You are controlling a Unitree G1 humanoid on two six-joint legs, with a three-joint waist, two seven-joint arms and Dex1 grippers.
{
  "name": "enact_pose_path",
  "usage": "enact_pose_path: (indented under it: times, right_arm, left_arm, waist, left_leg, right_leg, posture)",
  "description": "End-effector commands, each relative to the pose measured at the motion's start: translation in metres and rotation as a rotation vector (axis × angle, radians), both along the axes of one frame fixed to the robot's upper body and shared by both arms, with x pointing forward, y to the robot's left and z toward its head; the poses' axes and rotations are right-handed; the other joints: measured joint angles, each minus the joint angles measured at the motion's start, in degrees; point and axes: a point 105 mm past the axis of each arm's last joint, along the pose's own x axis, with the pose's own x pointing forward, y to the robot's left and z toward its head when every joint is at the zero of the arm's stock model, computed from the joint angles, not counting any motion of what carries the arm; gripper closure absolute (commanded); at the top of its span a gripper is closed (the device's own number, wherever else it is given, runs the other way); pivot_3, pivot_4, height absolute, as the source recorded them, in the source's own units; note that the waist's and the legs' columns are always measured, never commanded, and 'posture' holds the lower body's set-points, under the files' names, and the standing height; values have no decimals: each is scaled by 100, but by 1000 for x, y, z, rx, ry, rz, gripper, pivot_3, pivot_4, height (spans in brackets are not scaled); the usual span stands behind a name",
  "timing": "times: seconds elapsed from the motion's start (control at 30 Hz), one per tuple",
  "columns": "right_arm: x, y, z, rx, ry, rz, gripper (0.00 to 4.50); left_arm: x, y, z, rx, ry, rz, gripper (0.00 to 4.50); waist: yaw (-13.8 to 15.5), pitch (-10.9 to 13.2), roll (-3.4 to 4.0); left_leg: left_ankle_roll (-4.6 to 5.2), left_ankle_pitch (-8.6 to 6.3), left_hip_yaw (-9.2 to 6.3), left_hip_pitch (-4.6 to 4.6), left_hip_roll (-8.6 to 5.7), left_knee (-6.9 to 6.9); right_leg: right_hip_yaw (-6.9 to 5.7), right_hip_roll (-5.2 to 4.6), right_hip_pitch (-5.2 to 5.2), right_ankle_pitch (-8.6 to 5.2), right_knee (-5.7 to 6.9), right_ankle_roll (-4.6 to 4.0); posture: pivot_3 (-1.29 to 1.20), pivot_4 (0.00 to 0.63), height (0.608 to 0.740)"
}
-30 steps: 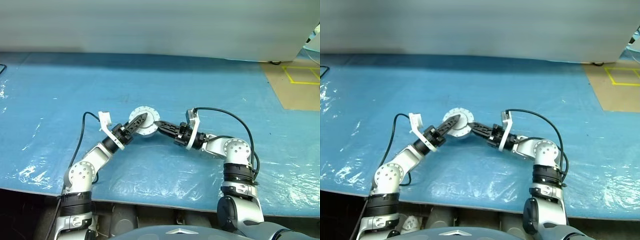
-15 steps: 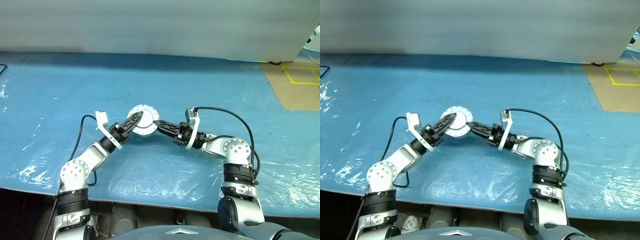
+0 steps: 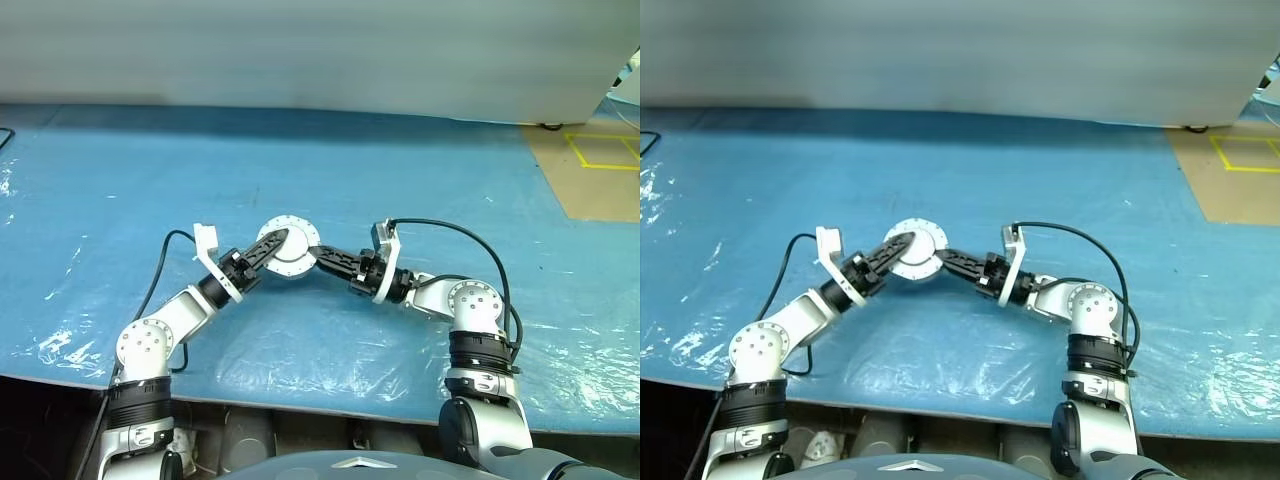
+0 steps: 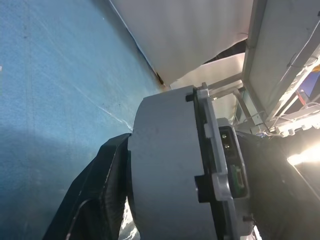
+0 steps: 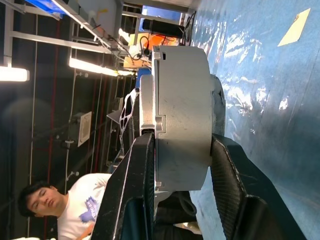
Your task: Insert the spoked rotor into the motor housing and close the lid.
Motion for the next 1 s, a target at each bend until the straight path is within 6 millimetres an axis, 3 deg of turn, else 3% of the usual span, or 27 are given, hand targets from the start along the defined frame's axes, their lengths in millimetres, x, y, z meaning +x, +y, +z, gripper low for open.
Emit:
enact_pose_path:
  times: [0.03,0.7,1.0]
  right_arm:
    - [3,3,26,60,-99,1,3294]
    - [1,6,17,-32,-106,44,3294]
    - [2,6,17,-37,-116,42,3294]
  left_arm:
    - [-17,-24,-13,117,13,-149,1679]
    - [-49,-28,-30,244,2,-372,1679]
    - [-43,-26,-31,245,-16,-332,1679]
  waist:
    - [7,0,0]
    - [13,0,0]
    - [25,0,0]
  left_leg:
    - [0,0,0,0,0,0]
    - [0,0,-2,3,1,10]
    - [0,0,-2,5,1,14]
  right_leg:
    - [0,0,0,0,0,0]
    - [0,-1,2,1,12,1]
    - [0,-1,3,0,19,0]
  posture:
    - [0,150,740]
    - [0,150,740]
    - [0,150,740]
